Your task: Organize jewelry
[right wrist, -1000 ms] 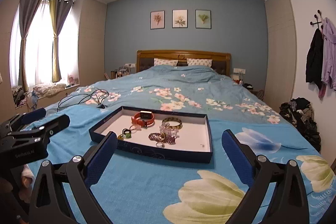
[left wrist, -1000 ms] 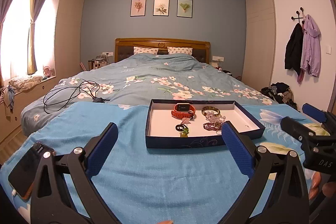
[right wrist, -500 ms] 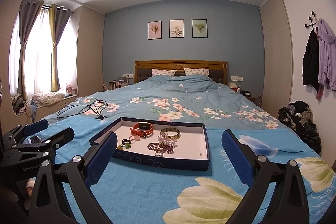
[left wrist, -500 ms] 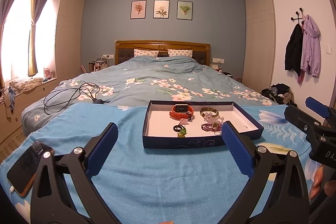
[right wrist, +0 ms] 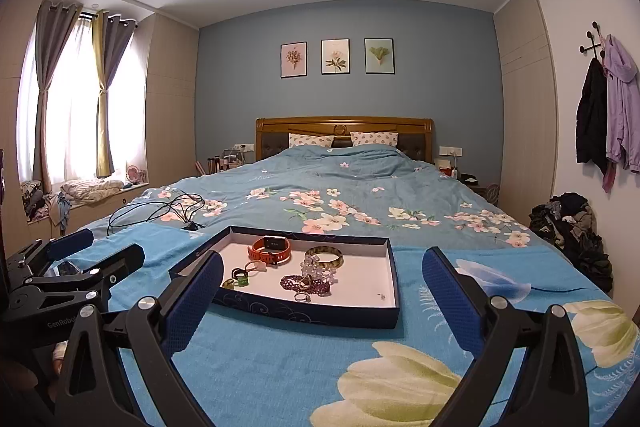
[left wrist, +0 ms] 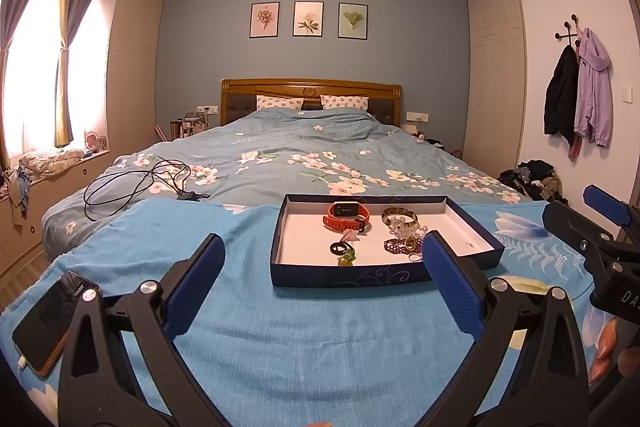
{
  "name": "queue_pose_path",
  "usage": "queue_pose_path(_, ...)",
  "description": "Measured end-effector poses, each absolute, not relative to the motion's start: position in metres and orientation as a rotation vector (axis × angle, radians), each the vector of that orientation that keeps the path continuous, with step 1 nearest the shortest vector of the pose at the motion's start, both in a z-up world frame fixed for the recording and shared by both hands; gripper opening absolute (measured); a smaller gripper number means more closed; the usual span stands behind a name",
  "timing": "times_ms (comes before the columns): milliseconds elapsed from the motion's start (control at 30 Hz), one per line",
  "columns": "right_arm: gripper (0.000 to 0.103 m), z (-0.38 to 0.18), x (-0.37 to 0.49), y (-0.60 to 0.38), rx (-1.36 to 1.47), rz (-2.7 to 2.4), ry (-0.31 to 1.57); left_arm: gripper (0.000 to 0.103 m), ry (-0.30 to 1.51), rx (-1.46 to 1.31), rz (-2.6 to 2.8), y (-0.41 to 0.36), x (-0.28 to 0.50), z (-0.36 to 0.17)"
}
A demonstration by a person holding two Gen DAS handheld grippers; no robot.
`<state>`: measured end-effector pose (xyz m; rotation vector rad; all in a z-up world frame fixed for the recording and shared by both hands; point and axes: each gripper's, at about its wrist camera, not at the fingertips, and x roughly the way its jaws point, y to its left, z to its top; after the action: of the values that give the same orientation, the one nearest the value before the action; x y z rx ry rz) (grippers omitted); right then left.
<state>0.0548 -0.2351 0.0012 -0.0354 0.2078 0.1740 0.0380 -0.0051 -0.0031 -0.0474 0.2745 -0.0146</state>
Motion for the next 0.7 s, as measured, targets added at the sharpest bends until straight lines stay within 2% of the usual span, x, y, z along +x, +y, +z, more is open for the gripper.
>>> queue_pose_path(700, 0.096, 0.0022, 0.0560, -0.2374, -0.026, 0.179, 0.210, 0.097, 0.260, -0.047, -0.010, -0.0094, 0.0400, -0.0020)
